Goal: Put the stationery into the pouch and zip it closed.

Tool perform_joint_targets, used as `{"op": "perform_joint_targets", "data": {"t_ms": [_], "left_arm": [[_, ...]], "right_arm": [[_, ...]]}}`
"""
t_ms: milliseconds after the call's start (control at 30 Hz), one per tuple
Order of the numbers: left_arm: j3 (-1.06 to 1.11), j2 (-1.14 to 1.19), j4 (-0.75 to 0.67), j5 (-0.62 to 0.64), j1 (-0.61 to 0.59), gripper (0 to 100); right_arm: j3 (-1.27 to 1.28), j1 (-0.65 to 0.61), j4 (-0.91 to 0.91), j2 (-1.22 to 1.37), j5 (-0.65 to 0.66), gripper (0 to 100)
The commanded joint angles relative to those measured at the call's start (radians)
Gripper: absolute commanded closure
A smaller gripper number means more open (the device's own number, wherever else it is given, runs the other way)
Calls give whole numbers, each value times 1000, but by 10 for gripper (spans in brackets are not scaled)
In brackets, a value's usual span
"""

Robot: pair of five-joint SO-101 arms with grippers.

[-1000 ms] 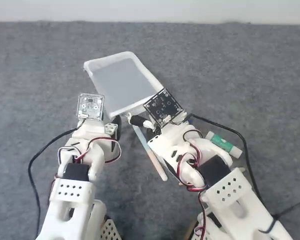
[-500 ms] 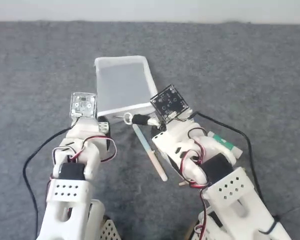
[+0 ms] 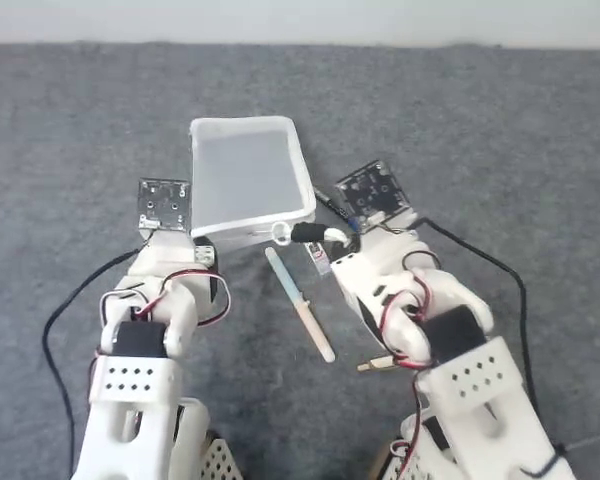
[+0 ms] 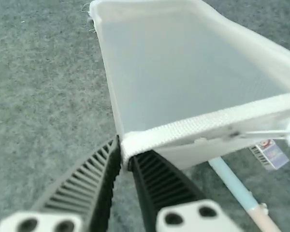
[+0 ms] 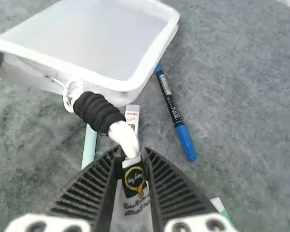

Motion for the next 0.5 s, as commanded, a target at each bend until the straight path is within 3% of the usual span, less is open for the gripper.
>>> {"op": "perform_joint_targets", "data": {"t_ms": [0, 467], "left_arm": [[-59, -21, 8, 6, -18, 987], [-59, -28, 6, 6, -18, 983]], "right_arm": [[-32, 56, 35, -117, 2, 993], [-31, 111, 108, -285, 2, 993]]}}
